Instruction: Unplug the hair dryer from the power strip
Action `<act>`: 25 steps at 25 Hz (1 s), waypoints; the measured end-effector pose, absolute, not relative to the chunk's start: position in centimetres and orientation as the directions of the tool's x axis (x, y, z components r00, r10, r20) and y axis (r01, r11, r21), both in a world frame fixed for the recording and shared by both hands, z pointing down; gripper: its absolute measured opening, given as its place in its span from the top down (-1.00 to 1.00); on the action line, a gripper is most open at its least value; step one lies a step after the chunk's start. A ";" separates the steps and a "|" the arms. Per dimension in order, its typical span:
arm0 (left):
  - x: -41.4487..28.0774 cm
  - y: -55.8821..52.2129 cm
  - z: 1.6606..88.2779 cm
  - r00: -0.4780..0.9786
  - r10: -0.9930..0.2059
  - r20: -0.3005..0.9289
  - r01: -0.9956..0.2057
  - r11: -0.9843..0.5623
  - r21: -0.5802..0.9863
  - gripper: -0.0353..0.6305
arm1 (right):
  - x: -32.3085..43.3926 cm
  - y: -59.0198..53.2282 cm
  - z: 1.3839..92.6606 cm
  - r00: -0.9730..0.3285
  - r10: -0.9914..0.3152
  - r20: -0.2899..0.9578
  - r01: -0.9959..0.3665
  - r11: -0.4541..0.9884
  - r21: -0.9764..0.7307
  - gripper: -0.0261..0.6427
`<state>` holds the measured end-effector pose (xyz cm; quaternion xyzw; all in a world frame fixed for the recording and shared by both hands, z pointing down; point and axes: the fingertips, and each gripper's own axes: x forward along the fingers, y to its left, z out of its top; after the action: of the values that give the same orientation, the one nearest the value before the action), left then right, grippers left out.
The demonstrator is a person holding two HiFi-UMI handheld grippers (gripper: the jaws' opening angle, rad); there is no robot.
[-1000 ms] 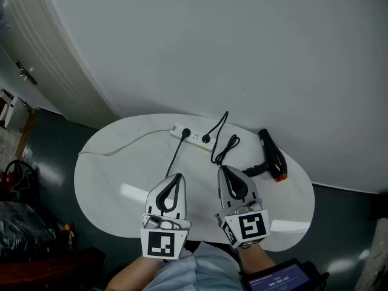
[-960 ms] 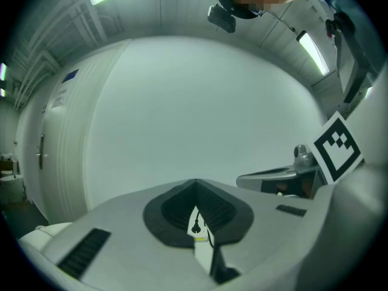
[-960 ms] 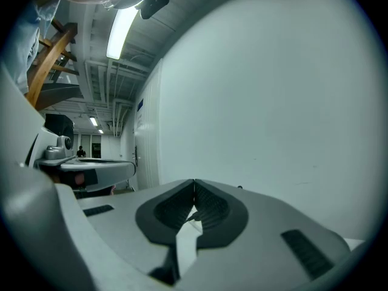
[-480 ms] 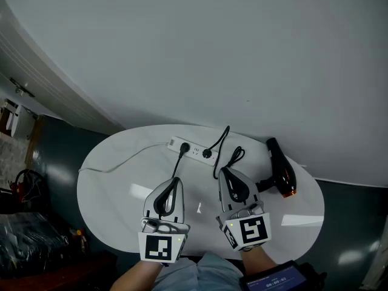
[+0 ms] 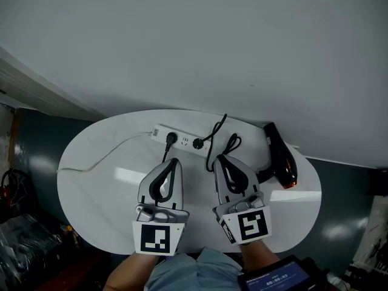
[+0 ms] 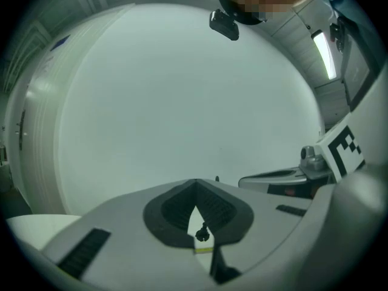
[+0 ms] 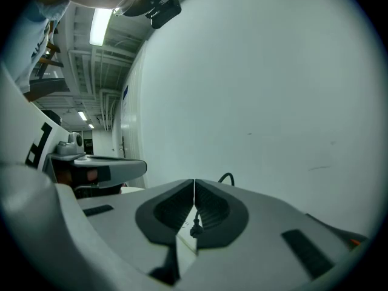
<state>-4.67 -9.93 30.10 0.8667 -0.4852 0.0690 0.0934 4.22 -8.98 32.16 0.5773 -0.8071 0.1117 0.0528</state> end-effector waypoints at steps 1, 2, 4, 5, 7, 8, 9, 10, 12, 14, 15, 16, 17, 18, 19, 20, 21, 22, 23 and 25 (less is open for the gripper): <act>-4.5 -10.3 30.4 0.523 -0.825 0.215 -0.852 -0.514 0.104 0.90 | 4.1 -9.2 32.4 -0.330 -0.918 0.219 -0.943 0.310 -0.119 0.92; -4.4 -10.5 30.8 0.526 -0.821 0.222 -0.850 -0.514 0.113 0.90 | 4.0 -9.4 32.7 -0.332 -0.917 0.223 -0.943 0.312 -0.120 0.92; -4.3 -10.9 31.8 0.529 -0.814 0.242 -0.849 -0.514 0.125 0.90 | 3.7 -9.8 33.4 -0.334 -0.913 0.235 -0.942 0.313 -0.124 0.92; -4.3 -11.1 32.3 0.530 -0.810 0.252 -0.848 -0.515 0.129 0.90 | 3.6 -9.9 33.8 -0.335 -0.911 0.241 -0.941 0.313 -0.126 0.92; -4.2 -11.5 33.2 0.534 -0.801 0.271 -0.845 -0.517 0.137 0.90 | 3.4 -10.2 34.6 -0.335 -0.907 0.256 -0.942 0.311 -0.128 0.92; -4.1 -11.7 33.7 0.536 -0.796 0.280 -0.843 -0.518 0.142 0.90 | 3.4 -10.3 35.1 -0.334 -0.905 0.265 -0.942 0.310 -0.129 0.92; -3.9 -11.9 34.2 0.539 -0.791 0.289 -0.842 -0.519 0.148 0.90 | 3.4 -10.4 35.5 -0.334 -0.902 0.274 -0.942 0.309 -0.130 0.92; -3.8 -12.1 34.7 0.541 -0.787 0.298 -0.840 -0.520 0.154 0.90 | 3.4 -10.5 36.0 -0.334 -0.900 0.282 -0.942 0.308 -0.133 0.92; -3.6 -12.4 35.7 0.544 -0.778 0.314 -0.838 -0.520 0.163 0.90 | 3.5 -10.8 36.7 -0.335 -0.896 0.292 -0.941 0.307 -0.140 0.91; -3.4 -12.8 36.6 0.543 -0.772 0.330 -0.839 -0.516 0.173 0.90 | 3.6 -11.1 37.4 -0.337 -0.892 0.302 -0.941 0.307 -0.145 0.91; -3.4 -12.9 37.1 0.542 -0.769 0.339 -0.840 -0.513 0.178 0.90 | 3.6 -11.2 37.8 -0.340 -0.889 0.307 -0.940 0.308 -0.148 0.91; -3.4 -13.0 37.6 0.540 -0.767 0.347 -0.841 -0.510 0.182 0.90 | 3.6 -11.4 38.1 -0.342 -0.886 0.312 -0.939 0.310 -0.150 0.91; -3.3 -13.2 38.0 0.539 -0.764 0.355 -0.842 -0.507 0.186 0.90 | 3.6 -11.5 38.5 -0.346 -0.883 0.318 -0.938 0.312 -0.153 0.91; -3.3 -13.3 38.4 0.537 -0.761 0.363 -0.842 -0.505 0.189 0.90 | 3.6 -11.6 38.8 -0.349 -0.880 0.323 -0.937 0.314 -0.156 0.91; -3.3 -13.5 38.8 0.536 -0.758 0.371 -0.843 -0.503 0.191 0.90 | 3.6 -11.7 39.2 -0.352 -0.877 0.329 -0.935 0.316 -0.159 0.91; -3.2 -13.6 39.2 0.536 -0.755 0.378 -0.843 -0.501 0.193 0.90 | 3.6 -11.8 39.5 -0.354 -0.873 0.335 -0.934 0.317 -0.162 0.91; -3.2 -13.8 39.6 0.535 -0.752 0.386 -0.844 -0.500 0.196 0.90 | 3.6 -11.8 39.9 -0.357 -0.869 0.344 -0.933 0.318 -0.166 0.91; -3.1 -13.9 40.1 0.535 -0.748 0.393 -0.843 -0.499 0.200 0.90 | 3.5 -11.9 40.2 -0.360 -0.864 0.352 -0.932 0.320 -0.169 0.91; -3.0 -14.1 40.5 0.536 -0.744 0.399 -0.843 -0.498 0.205 0.90 | 3.4 -11.9 40.6 -0.362 -0.860 0.359 -0.931 0.321 -0.172 0.91; -2.8 -14.3 41.3 0.538 -0.735 0.413 -0.842 -0.496 0.214 0.90 | 3.3 -12.0 41.1 -0.366 -0.855 0.368 -0.930 0.321 -0.178 0.91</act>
<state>-2.81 -14.26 41.25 0.8543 -0.4613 0.1350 0.1980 3.31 -11.96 41.07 0.5534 -0.8062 0.1817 0.1037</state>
